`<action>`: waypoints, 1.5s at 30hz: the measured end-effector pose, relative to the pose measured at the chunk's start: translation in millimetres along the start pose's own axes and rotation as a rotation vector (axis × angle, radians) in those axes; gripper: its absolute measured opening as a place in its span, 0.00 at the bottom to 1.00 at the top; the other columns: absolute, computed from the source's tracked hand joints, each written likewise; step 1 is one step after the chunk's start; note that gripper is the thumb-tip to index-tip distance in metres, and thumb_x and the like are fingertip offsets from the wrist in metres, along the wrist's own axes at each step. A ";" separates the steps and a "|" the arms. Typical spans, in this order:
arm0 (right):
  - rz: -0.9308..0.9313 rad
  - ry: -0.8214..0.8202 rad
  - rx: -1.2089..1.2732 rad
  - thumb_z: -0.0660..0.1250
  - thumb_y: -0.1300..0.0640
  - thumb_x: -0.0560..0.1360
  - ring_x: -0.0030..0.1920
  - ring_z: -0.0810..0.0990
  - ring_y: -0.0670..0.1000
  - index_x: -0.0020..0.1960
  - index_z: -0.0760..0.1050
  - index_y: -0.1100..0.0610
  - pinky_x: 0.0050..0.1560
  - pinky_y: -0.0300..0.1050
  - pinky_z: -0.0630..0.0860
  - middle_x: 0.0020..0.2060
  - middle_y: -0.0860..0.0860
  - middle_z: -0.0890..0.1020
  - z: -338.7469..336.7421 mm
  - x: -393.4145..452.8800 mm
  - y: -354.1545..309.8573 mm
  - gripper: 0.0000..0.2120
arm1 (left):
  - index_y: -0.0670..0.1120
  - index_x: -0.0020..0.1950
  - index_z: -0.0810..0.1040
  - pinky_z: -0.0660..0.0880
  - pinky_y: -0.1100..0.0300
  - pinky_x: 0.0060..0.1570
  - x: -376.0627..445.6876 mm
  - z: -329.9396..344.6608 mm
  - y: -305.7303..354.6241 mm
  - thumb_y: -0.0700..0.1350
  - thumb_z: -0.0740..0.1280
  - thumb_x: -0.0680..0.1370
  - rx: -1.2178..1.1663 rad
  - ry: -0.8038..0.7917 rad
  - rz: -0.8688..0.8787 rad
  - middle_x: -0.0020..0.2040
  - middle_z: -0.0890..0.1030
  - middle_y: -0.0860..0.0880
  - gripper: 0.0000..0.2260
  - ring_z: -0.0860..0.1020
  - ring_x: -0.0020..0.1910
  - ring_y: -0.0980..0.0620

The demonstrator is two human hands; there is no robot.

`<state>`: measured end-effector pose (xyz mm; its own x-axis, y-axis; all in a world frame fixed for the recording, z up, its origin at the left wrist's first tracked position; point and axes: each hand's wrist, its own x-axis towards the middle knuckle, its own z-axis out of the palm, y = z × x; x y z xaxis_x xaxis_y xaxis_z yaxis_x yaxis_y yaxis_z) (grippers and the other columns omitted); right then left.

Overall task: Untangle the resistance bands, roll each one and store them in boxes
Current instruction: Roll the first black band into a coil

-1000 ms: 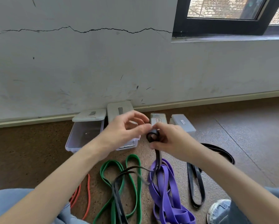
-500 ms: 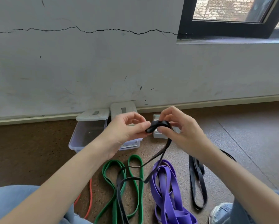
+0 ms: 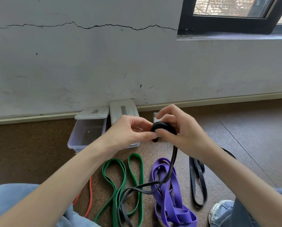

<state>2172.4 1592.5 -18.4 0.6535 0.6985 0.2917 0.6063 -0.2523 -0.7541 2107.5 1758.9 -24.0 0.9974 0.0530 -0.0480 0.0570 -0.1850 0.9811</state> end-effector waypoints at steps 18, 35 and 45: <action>-0.122 0.112 -0.118 0.74 0.66 0.67 0.34 0.76 0.35 0.46 0.80 0.59 0.35 0.25 0.67 0.33 0.37 0.77 2.5 -6.3 4.9 0.09 | 0.42 0.42 0.84 0.79 0.67 0.43 -3.6 -4.5 -6.2 0.36 0.70 0.66 -0.466 -0.054 -0.203 0.43 0.85 0.45 0.06 0.83 0.44 0.54; 0.037 0.126 0.109 0.74 0.62 0.68 0.36 0.84 0.46 0.44 0.72 0.50 0.42 0.43 0.81 0.38 0.50 0.84 15.3 -6.7 10.0 0.13 | 0.49 0.39 0.85 0.78 0.61 0.50 3.2 -7.7 -7.2 0.48 0.75 0.58 -0.174 0.125 -0.101 0.41 0.86 0.47 0.11 0.82 0.44 0.51; 0.194 0.208 0.347 0.72 0.64 0.69 0.37 0.82 0.60 0.42 0.70 0.50 0.45 0.60 0.80 0.35 0.58 0.83 30.0 -10.9 13.4 0.13 | 0.43 0.41 0.83 0.77 0.68 0.38 2.9 19.5 -14.5 0.38 0.71 0.67 -0.450 0.183 -0.089 0.36 0.85 0.50 0.04 0.83 0.37 0.56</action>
<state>2159.8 1601.6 -49.3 0.8390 0.5017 0.2106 0.2987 -0.1010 -0.9490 2110.4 1742.5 -42.1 0.9634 0.2283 -0.1406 0.0768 0.2677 0.9604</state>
